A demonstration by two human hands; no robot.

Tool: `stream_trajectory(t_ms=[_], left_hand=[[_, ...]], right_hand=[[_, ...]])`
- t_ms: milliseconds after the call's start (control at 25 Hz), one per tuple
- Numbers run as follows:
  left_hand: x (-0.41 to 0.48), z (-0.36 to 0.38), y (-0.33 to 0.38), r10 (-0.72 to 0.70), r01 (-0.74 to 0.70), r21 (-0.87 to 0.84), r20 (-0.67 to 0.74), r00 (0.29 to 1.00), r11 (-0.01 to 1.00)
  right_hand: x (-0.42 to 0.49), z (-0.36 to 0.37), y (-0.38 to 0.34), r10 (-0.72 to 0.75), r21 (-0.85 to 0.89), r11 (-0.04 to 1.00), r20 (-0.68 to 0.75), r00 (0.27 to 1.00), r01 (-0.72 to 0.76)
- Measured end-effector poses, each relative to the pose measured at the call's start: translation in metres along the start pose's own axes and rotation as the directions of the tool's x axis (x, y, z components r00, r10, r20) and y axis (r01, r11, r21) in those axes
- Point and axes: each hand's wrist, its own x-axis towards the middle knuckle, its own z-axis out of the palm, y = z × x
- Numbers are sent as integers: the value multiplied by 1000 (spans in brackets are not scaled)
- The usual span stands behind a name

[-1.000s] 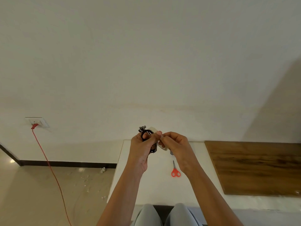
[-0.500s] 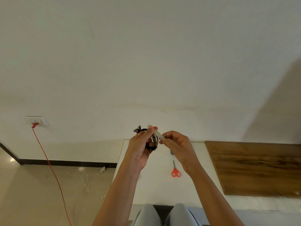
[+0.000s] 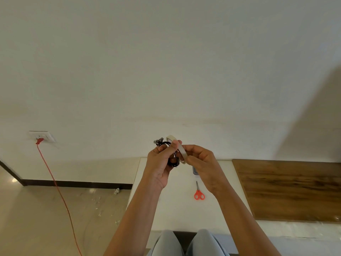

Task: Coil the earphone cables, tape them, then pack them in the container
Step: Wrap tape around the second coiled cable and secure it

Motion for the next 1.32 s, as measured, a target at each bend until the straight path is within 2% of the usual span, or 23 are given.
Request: stream_trajectory(t_ms=[80,200,400,680,880,1040,1320], left_hand=[[0,1,3,-40,40,-14,3,999,999],[3,3,5,-54,54,-61,11,998,997],[0,1,-1,59,-67,80,103,993,995],[1,4,-1,109,-113,86,54,993,990],[4,5,-2,58,-59,34,18,998,998],[2,5,-5,52,-53,52,30,998,997],[6,4,-5,45,-46,21,29,999,999]], right_hand=[[0,0,1,-22,5,1000,22,1000,22],[3,0,1,-58,-10,998,-31,998,57],[8,2,-2,-5,25,1000,-116,993,8],[6,8,-5,40,92,995,-132,990,-28],[6,7,-1,72,170,983,-51,996,-63],[9,8,0,132,205,972,-91,987,-111],[9,8,1,135,245,963,-82,987,-112]])
